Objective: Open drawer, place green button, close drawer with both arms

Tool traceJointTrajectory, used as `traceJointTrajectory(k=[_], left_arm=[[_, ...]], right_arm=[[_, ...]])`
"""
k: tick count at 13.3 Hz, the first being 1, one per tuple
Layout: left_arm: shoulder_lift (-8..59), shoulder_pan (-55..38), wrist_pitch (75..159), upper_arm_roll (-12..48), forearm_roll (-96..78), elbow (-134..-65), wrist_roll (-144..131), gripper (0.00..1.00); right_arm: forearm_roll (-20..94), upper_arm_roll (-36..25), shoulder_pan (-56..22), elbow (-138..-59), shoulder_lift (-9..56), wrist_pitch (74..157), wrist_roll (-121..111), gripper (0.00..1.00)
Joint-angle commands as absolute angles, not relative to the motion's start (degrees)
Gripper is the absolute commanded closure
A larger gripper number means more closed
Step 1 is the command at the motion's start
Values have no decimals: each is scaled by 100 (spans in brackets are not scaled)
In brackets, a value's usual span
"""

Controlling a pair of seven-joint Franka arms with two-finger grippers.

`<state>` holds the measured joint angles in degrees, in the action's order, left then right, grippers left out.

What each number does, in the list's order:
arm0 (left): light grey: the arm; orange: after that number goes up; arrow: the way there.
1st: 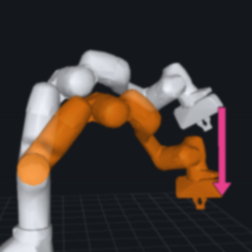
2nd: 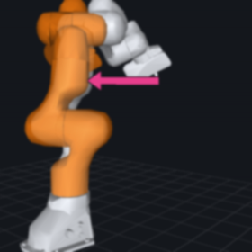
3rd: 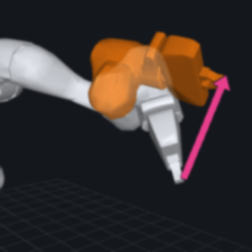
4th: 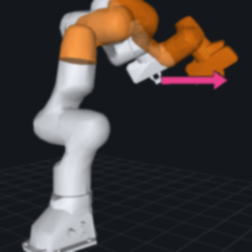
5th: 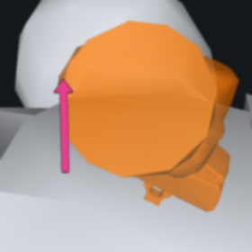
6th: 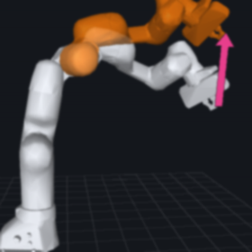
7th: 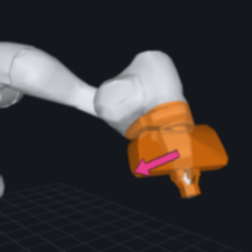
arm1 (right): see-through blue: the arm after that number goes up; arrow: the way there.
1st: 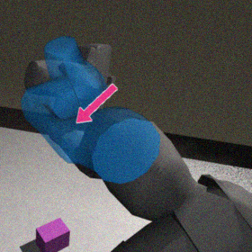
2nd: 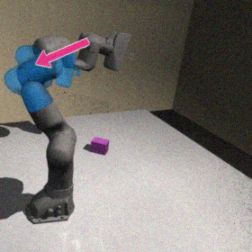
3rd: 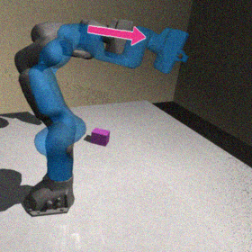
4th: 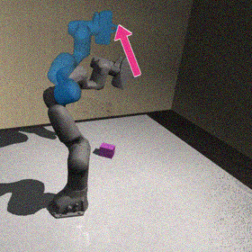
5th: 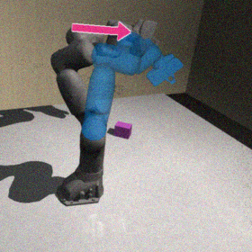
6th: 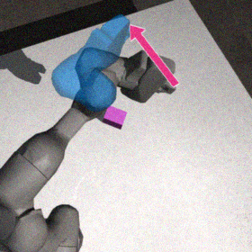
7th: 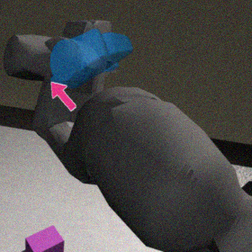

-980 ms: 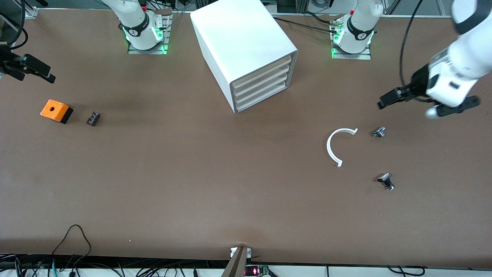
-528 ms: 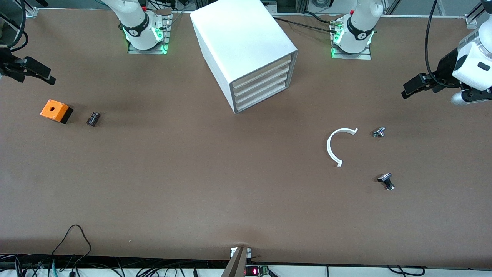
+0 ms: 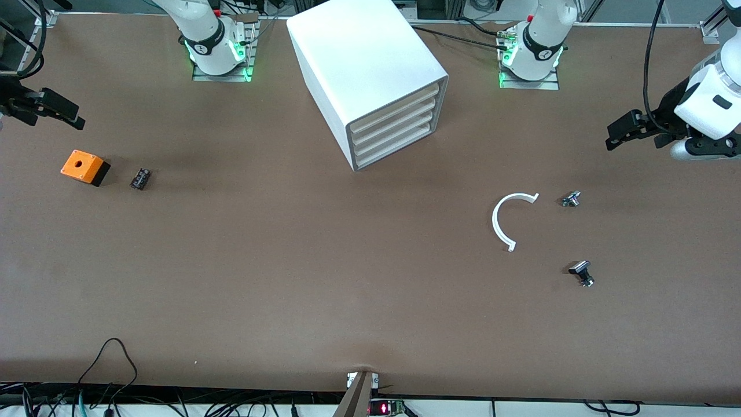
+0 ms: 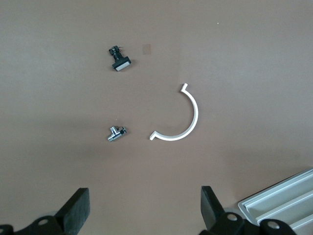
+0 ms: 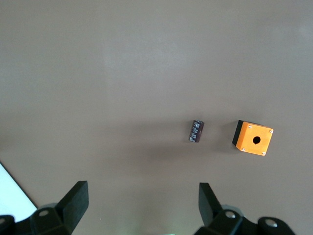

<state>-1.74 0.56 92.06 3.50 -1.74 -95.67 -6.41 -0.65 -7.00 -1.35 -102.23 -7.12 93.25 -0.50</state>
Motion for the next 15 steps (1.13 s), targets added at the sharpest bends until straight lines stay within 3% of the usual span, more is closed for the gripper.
traceJointTrajectory(k=[1,15], left_arm=[[-105,0,9062,430,18,-9360,-519,0],[-105,-9,9000,448,17,-9343,-536,0]], right_arm=[[-141,-686,-141,-10055,-642,9246,-114,0],[-141,-685,-176,-9976,-554,9237,-105,0]])
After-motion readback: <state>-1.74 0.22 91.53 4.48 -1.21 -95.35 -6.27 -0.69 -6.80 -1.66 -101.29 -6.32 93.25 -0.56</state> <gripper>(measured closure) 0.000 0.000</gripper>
